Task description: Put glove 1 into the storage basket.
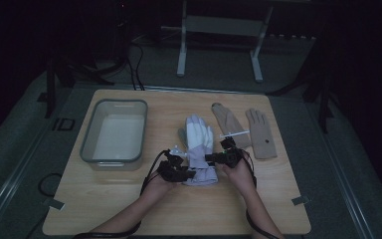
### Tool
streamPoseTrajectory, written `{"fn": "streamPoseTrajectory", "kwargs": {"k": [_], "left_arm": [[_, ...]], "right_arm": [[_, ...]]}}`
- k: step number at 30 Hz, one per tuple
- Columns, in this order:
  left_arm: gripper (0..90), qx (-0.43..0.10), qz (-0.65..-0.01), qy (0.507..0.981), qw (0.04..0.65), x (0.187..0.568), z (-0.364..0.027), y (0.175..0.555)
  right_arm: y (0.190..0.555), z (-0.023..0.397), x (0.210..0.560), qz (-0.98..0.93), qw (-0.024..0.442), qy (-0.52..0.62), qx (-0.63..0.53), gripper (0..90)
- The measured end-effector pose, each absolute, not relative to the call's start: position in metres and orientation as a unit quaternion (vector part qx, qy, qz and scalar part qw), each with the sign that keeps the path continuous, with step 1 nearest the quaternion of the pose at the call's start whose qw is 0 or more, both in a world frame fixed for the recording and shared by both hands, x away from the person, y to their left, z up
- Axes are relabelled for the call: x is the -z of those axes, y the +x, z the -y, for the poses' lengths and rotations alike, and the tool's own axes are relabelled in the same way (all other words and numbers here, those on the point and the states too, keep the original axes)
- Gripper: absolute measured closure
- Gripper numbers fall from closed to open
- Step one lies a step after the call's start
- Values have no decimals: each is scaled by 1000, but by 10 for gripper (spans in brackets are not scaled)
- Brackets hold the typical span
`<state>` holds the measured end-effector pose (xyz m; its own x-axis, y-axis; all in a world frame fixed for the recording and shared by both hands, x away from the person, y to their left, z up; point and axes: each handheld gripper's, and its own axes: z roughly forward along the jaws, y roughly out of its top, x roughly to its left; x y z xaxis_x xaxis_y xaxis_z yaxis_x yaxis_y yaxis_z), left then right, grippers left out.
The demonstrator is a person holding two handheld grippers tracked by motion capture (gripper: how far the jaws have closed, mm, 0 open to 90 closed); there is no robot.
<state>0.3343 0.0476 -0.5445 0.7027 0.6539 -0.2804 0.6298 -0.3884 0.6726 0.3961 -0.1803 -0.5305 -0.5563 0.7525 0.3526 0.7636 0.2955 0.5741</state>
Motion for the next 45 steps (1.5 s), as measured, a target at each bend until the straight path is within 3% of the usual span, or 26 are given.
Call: {"fn": "streamPoseTrajectory", "kwargs": {"k": [23, 45], "left_arm": [[715, -34, -345, 848, 402, 483, -66, 343], [715, -59, -328, 856, 396, 447, -104, 349]], "right_arm": [[389, 177, 474, 789, -22, -450, 417, 768], [395, 141, 439, 791, -33, -424, 440, 770]]}}
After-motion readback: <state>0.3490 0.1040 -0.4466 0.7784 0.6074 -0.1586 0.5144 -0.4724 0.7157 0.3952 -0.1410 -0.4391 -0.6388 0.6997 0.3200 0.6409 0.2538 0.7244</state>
